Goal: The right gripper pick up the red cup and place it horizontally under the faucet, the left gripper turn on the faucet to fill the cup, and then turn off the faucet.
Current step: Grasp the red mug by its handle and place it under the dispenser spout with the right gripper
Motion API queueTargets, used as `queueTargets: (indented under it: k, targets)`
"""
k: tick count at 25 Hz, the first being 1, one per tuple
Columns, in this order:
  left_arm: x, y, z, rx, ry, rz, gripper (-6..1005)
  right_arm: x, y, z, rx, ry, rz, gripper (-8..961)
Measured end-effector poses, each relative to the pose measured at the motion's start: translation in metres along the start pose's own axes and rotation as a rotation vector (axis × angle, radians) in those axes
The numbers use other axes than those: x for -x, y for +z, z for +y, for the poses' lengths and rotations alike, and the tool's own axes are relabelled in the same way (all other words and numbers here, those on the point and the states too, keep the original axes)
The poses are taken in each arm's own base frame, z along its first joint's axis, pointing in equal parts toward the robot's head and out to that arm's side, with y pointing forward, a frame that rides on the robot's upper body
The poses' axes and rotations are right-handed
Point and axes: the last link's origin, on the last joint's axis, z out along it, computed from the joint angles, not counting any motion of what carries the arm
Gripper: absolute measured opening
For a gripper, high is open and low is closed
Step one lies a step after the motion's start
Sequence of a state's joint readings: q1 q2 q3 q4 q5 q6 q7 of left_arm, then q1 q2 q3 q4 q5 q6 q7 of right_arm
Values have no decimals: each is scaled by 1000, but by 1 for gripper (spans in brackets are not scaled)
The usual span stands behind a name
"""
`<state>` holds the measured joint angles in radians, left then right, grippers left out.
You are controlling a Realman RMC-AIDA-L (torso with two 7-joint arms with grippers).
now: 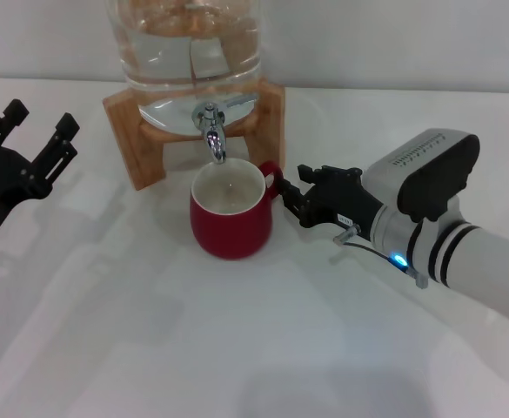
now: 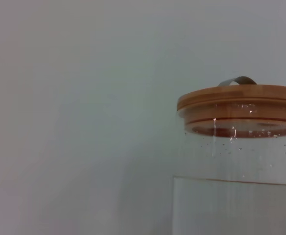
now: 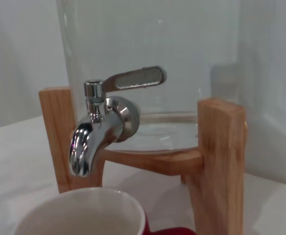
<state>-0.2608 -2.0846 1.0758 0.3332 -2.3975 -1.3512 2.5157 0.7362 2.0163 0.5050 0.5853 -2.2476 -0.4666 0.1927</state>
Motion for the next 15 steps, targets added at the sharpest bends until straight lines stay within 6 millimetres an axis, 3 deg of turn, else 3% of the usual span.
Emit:
queueTargets:
  k: [15]
  targets:
    - [2, -5, -1, -12, -3, -7, 761, -16, -22, 2, 3, 20, -56, 363]
